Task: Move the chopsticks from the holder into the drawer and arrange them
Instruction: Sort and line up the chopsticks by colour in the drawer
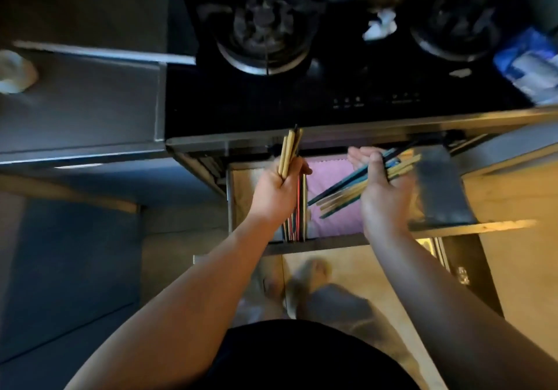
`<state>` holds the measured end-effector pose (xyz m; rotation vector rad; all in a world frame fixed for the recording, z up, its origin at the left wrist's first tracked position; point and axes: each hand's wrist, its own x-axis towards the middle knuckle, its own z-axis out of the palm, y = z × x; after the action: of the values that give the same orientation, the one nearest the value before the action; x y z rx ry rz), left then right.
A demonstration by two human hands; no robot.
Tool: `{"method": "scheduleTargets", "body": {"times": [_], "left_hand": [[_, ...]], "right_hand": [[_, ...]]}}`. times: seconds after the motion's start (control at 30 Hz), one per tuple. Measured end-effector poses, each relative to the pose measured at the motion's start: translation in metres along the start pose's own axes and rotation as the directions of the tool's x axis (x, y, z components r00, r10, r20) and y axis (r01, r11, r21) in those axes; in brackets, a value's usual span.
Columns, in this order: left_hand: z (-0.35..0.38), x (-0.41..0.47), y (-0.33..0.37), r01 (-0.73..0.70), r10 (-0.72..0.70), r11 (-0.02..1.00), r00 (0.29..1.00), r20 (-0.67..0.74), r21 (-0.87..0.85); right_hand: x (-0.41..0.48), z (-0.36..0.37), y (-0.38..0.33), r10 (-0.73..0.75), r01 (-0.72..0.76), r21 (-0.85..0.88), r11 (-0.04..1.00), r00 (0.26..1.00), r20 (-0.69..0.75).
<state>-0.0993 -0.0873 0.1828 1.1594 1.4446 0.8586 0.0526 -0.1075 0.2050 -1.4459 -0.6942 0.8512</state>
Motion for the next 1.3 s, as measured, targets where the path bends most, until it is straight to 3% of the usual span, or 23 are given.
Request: {"method": "scheduleTargets", "body": {"times": [0.13,0.23,0.43,0.57,0.73,0.87,1.0,1.17,1.3], "left_hand": [[0.041,0.031,-0.056,0.136,-0.137,0.990,0.991,0.008,0.033],[0.068,0.052,-0.098,0.163,-0.162,0.986,0.986,-0.039,0.042],[0.100,0.090,-0.179,0.275,-0.271,0.961,0.958,-0.100,0.030],[0.107,0.110,-0.227,0.338,-0.324,0.935,0.937,-0.131,0.104],[0.108,0.135,-0.269,0.430,-0.414,0.878,0.903,-0.116,0.209],[0.107,0.137,-0.284,0.475,-0.464,0.800,0.877,-0.125,0.366],[0.098,0.131,-0.288,0.510,-0.512,0.738,0.850,-0.125,0.442],[0.089,0.124,-0.293,0.536,-0.539,0.655,0.826,-0.167,0.533],[0.089,0.123,-0.299,0.545,-0.550,0.626,0.816,-0.180,0.557]], "right_hand": [[0.034,0.002,0.066,0.131,-0.136,-0.147,0.980,0.991,-0.040],[0.052,-0.001,0.125,0.211,-0.238,-0.281,0.930,0.970,-0.123],[0.080,0.000,0.226,0.319,-0.277,-0.408,0.870,0.947,0.037],[0.096,0.010,0.274,0.435,-0.346,-0.433,0.833,0.891,0.126],[0.111,0.019,0.319,0.426,-0.233,-0.640,0.732,0.890,0.164],[0.116,0.027,0.339,0.570,-0.232,-0.755,0.614,0.791,0.220],[0.113,0.019,0.348,0.680,-0.312,-0.765,0.563,0.702,0.215],[0.109,-0.012,0.359,0.648,-0.277,-0.786,0.552,0.736,0.195],[0.105,-0.032,0.370,0.583,-0.114,-0.825,0.554,0.760,0.287]]}}
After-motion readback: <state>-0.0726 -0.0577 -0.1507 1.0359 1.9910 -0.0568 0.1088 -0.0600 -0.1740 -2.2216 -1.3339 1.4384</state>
